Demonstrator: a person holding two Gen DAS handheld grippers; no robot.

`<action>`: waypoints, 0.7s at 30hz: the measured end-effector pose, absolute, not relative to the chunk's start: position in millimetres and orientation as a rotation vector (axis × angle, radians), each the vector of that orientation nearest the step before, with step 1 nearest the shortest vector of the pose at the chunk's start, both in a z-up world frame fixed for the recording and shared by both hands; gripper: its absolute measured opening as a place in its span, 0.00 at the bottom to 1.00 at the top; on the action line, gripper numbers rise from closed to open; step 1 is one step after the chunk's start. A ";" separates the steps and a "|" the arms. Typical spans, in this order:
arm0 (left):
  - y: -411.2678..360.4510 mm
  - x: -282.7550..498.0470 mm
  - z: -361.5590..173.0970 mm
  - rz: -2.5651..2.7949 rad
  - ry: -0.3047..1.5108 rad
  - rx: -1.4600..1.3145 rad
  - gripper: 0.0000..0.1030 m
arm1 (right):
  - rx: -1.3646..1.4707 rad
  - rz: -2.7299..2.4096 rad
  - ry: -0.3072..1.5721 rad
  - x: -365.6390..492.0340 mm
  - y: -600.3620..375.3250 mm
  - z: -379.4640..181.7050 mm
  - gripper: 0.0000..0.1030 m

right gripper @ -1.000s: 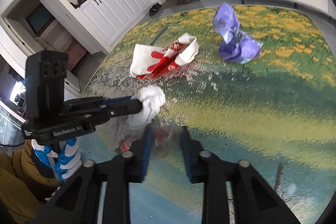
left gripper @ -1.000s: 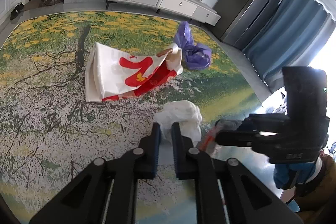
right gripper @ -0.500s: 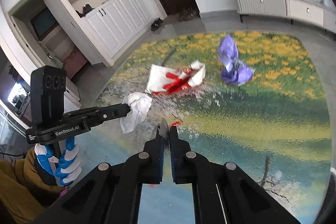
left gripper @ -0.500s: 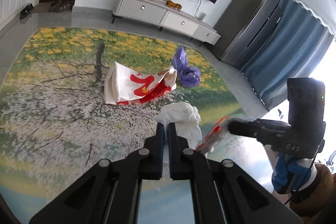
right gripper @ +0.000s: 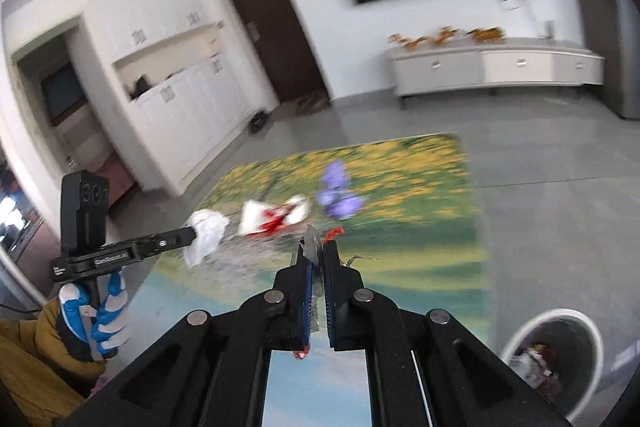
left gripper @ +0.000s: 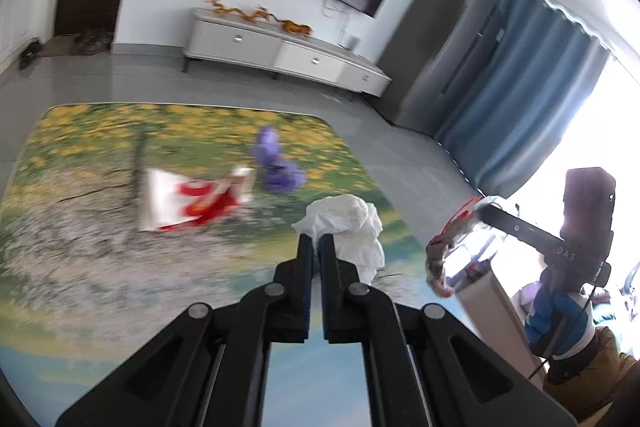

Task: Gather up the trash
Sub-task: 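Carry the tissue and clear bag to the bin and release both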

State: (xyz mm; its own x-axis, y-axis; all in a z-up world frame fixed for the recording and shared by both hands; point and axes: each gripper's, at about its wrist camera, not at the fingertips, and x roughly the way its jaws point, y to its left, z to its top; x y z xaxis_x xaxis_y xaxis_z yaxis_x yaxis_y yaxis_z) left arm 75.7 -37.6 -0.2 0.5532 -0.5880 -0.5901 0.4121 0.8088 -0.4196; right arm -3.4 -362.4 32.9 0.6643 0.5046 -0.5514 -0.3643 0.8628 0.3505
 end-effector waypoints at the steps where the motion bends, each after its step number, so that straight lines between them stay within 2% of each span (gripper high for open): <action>1: -52.2 77.5 1.9 -0.615 0.792 -0.232 0.03 | 0.221 0.470 0.678 -7.2 -374.4 34.1 0.06; 9: -184.7 90.0 3.4 -0.752 0.861 -0.124 0.03 | 0.262 0.222 0.633 -38.9 -490.2 24.3 0.06; 21: -377.2 113.1 -51.8 -0.873 1.051 0.048 0.03 | 0.362 0.005 0.718 -37.7 -603.9 -54.3 0.07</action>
State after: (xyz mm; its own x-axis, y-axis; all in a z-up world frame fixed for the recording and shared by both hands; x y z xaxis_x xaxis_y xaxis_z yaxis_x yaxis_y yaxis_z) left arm 113.1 -377.2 -51.8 0.2037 -0.6038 -0.7706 0.6468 0.6739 -0.3571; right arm -37.7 -603.9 -54.3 0.7558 0.1272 -0.6424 0.1191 0.9379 0.3258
